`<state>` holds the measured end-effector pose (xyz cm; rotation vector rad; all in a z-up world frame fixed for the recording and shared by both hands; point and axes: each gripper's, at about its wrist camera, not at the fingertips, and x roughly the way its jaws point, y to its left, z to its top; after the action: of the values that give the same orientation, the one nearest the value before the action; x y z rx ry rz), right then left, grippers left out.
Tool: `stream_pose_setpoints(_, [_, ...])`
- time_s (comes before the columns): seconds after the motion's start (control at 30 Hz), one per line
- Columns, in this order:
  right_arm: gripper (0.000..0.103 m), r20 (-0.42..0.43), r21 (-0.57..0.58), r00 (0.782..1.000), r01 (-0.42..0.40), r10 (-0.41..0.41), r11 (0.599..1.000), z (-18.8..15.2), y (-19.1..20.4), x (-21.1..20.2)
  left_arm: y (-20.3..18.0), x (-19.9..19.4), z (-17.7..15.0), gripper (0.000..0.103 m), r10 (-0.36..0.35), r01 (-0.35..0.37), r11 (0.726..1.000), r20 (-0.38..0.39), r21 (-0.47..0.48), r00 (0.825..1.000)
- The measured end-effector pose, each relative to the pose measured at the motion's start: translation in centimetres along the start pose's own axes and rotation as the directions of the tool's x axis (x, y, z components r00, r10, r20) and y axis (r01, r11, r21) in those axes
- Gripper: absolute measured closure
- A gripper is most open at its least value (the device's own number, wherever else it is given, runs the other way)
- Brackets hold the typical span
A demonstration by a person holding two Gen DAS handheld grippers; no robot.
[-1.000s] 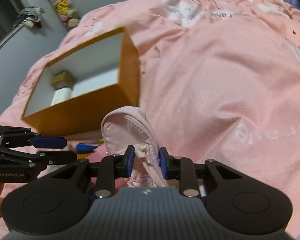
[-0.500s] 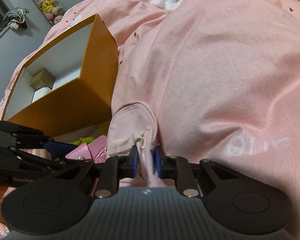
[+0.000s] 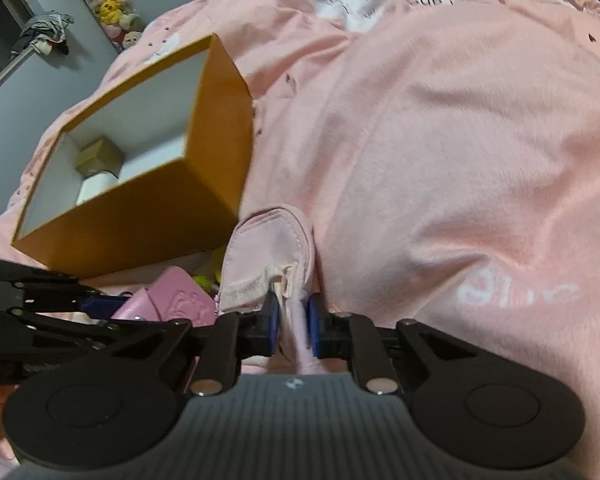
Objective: Organize objects
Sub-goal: 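Carry the pink wallet and pink backpack over the orange box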
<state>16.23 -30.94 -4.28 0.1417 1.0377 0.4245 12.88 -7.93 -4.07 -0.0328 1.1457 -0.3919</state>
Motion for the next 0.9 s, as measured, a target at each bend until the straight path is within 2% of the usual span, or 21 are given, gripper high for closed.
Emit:
stream_pose_setpoints(0.13, [0.089,0.033,-0.004,0.999,-0.031,0.032,0.999,0.6,0.9,-1.8,1.4,-3.9,-0.6,0.072,-0.028,0.04,0.994,0.126,-0.097,0.992])
stream_pose_setpoints(0.23, [0.09,0.078,-0.032,0.996,-0.043,0.045,0.999,1.4,1.9,-3.7,2.5,-6.5,-0.5,0.072,-0.045,0.079,0.985,0.217,-0.151,0.975])
stream_pose_setpoints(0.37, [0.09,0.146,-0.074,0.986,-0.067,0.077,0.995,3.1,3.6,-6.3,4.4,-9.7,0.6,0.072,-0.038,0.115,0.969,0.326,-0.218,0.944])
stream_pose_setpoints(0.57, [0.09,0.26,-0.14,0.959,-0.081,0.116,0.987,7.1,6.9,-7.5,7.1,-10.8,4.2,0.072,0.026,0.12,0.94,0.418,-0.32,0.908])
stream_pose_setpoints(0.63, [0.09,0.287,-0.14,0.952,-0.072,0.11,0.988,8.4,7.8,-6.8,8.2,-10.0,5.4,0.072,0.04,0.127,0.922,0.415,-0.366,0.909])
stream_pose_setpoints(0.73, [0.09,0.312,-0.137,0.947,-0.036,0.077,0.99,9.9,8.9,-5.0,9.3,-7.3,7.0,0.072,0.053,0.121,0.904,0.389,-0.41,0.92])
stream_pose_setpoints(0.9, [0.09,0.305,-0.122,0.95,-0.022,0.059,0.992,11.1,9.2,-2.0,11.0,-1.8,8.2,0.072,0.035,0.129,0.859,0.31,-0.495,0.95])
